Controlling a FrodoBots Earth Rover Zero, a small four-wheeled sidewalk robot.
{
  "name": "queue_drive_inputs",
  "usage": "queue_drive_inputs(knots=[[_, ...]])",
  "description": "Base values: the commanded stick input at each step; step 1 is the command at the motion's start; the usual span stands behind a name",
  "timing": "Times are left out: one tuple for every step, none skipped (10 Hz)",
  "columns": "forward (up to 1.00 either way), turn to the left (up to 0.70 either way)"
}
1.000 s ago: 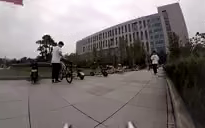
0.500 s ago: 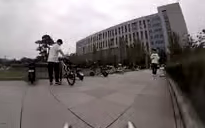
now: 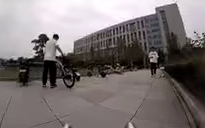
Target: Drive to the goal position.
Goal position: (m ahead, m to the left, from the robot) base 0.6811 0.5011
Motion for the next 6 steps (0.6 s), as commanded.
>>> queue_drive_inputs(knots=[[0.04, -0.7], [0.04, -0.7], [0.04, -0.7], [0.04, -0.7], [0.04, -0.7], [0.04, -0.7]])
